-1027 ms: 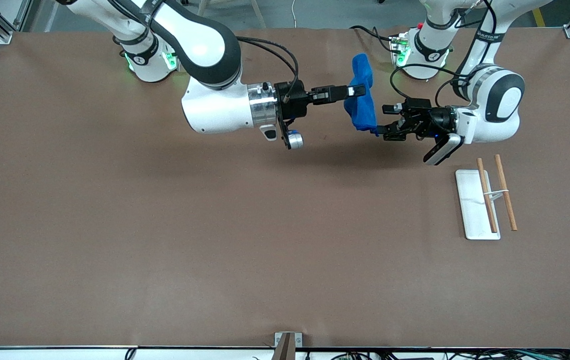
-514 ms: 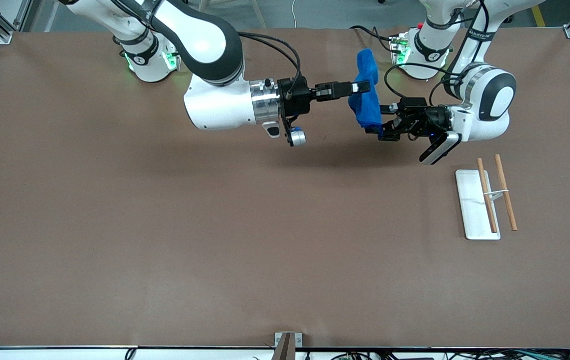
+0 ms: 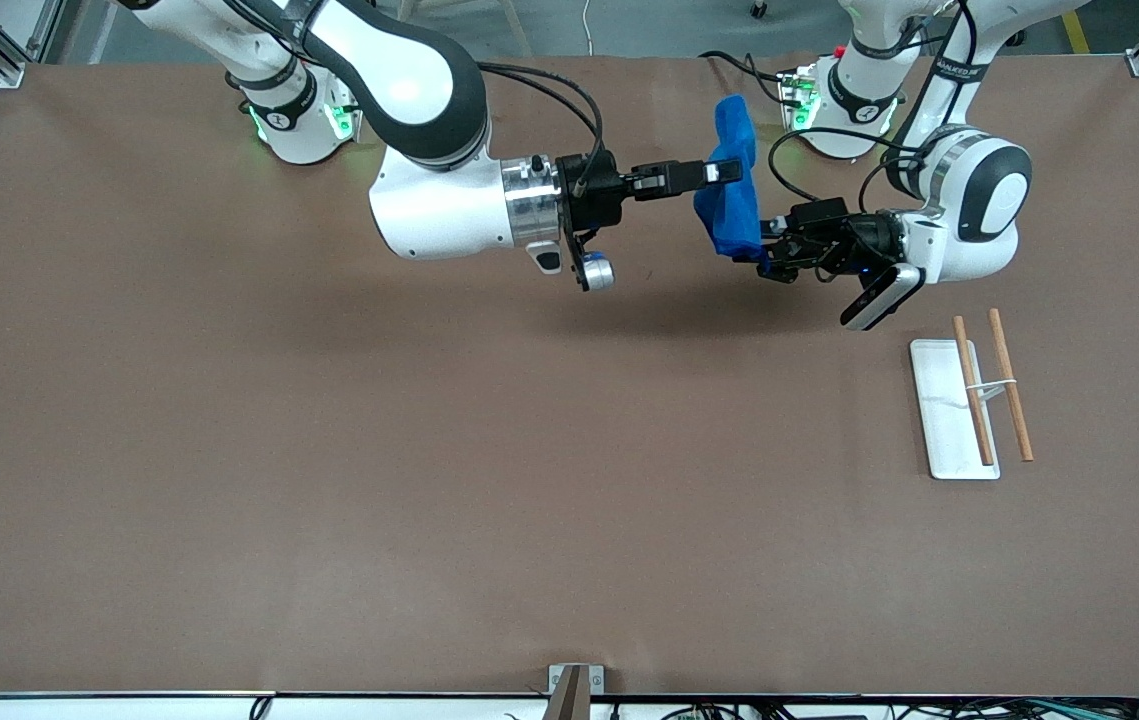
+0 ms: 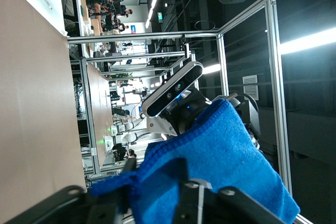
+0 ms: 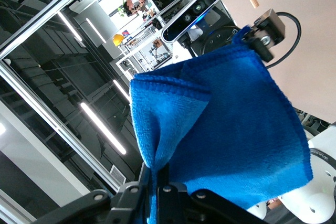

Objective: Right arm passes towel to left arm to hang
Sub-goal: 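Close the left gripper on the towel beside the right gripper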

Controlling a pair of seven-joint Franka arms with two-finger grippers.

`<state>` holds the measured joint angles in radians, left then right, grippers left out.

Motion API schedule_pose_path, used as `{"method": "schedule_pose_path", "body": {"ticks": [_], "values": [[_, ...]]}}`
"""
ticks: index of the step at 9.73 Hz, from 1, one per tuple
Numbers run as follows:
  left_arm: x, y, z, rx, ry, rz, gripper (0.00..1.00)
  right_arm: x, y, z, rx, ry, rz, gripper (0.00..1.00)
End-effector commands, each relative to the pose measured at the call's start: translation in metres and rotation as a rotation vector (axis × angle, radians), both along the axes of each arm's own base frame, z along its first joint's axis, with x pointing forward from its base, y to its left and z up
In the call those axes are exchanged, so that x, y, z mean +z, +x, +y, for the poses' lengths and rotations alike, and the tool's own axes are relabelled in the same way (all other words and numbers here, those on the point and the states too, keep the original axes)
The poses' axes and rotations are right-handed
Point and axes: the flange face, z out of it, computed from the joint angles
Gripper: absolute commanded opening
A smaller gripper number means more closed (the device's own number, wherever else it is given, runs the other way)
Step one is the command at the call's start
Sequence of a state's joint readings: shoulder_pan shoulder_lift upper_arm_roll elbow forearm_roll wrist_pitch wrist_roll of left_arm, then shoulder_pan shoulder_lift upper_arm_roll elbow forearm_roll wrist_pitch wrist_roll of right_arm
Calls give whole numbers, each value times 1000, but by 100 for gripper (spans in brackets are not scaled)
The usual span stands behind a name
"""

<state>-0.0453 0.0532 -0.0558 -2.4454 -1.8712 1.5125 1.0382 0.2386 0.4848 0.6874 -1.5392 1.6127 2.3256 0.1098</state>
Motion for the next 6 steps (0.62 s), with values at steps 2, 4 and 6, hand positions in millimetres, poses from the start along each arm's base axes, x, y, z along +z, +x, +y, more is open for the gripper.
{"method": "schedule_pose_path", "body": {"ticks": [2,4,6], "values": [[-12,-6,4,36,17,9,7,2,1,6,-12,27,9,4],[-11,-4,6,39,16,17,3,2,0,7,-11,27,9,4],[-11,-3,8,42,19,19,1,-3,-2,6,-13,8,34,21]]}}
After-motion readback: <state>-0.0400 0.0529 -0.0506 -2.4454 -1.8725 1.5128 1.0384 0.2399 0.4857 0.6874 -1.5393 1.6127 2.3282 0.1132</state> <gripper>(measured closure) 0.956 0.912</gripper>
